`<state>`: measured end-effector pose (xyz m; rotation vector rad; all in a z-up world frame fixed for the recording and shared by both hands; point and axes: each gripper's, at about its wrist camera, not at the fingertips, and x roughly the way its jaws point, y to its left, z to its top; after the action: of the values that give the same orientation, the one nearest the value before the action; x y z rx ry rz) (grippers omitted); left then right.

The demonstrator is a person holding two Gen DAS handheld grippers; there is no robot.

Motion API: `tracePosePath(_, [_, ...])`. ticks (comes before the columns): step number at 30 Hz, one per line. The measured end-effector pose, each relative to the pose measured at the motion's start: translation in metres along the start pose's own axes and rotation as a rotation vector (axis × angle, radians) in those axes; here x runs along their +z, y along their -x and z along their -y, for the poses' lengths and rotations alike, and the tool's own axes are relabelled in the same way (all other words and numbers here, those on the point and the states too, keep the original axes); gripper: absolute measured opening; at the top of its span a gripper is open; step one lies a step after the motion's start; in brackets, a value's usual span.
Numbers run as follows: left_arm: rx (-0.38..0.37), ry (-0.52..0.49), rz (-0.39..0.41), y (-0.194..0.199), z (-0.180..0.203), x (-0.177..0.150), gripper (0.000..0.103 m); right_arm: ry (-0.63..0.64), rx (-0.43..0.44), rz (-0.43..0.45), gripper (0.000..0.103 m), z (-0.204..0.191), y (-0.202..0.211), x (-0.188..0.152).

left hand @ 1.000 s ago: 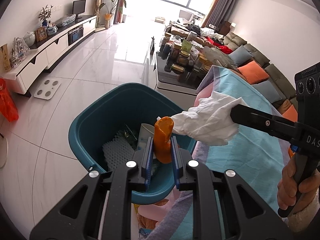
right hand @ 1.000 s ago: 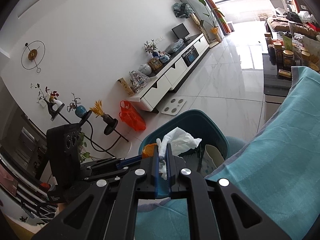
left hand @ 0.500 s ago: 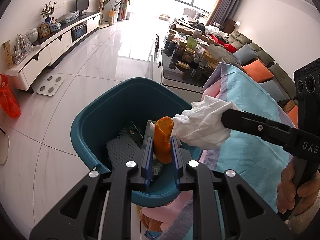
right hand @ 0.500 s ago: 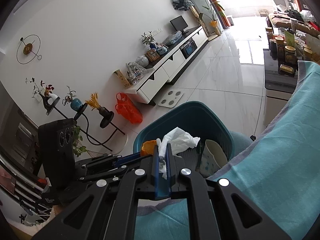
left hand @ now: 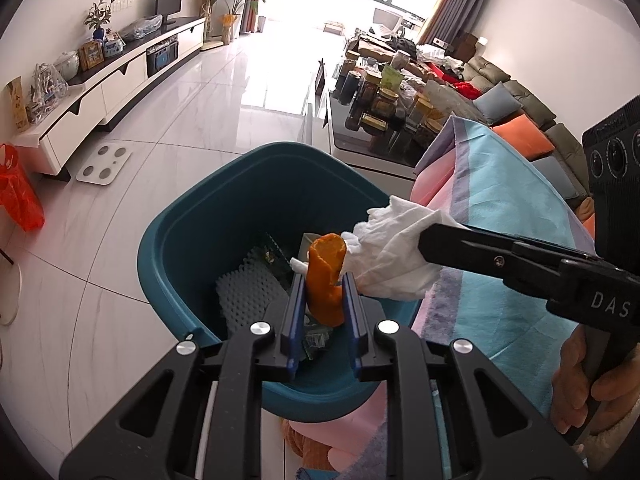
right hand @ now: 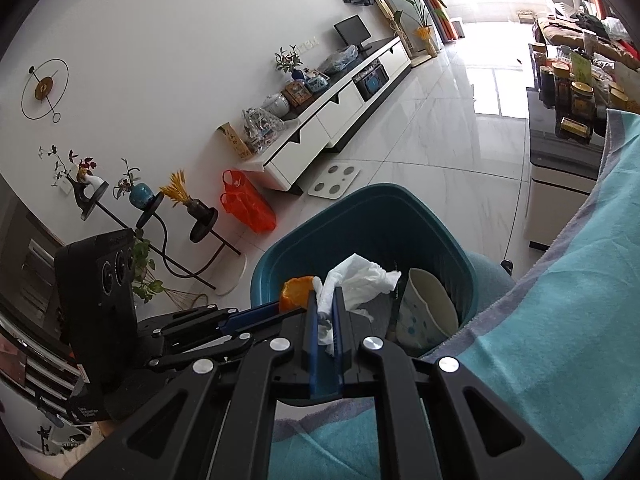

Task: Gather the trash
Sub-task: 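Open both grippers to drop the peel and tissue into the bin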

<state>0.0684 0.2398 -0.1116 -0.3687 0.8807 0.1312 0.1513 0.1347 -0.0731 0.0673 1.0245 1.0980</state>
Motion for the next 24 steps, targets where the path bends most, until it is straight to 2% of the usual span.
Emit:
tracePosePath(6, [0.008,0.007,0.001,-0.004,-0.002,0.001,0.02,0.002,-0.013,-0.017,0.011,-0.002,-0.008,0.001])
tracePosePath(9, [0.017,0.014,0.005,-0.004,-0.006,0.001,0.029,0.003,-0.017,-0.016,0.016,-0.002,-0.008,0.001])
tracePosePath(11, [0.025,0.016,0.005,-0.005,-0.007,0.0,0.037,0.0,-0.025,-0.017,0.024,-0.001,-0.009,0.0])
tracePosePath(12, [0.032,0.017,0.007,-0.005,-0.008,0.0,0.037,-0.002,-0.028,-0.016,0.027,0.0,-0.008,-0.002])
tracePosePath(18, [0.041,0.015,0.032,0.005,-0.012,-0.002,0.044,-0.012,-0.015,0.006,0.028,0.006,0.004,-0.007])
tracePosePath(20, [0.043,0.0,0.055,0.012,-0.008,-0.004,0.053,-0.005,-0.018,0.016,0.031,0.006,0.01,-0.01])
tracePosePath(21, [0.042,-0.01,0.068,0.015,-0.005,-0.004,0.054,-0.002,-0.021,0.024,0.035,0.006,0.015,-0.012])
tracePosePath(24, [0.032,-0.045,0.11,0.03,0.006,-0.005,0.059,0.014,-0.036,0.048,0.036,0.008,0.034,-0.021])
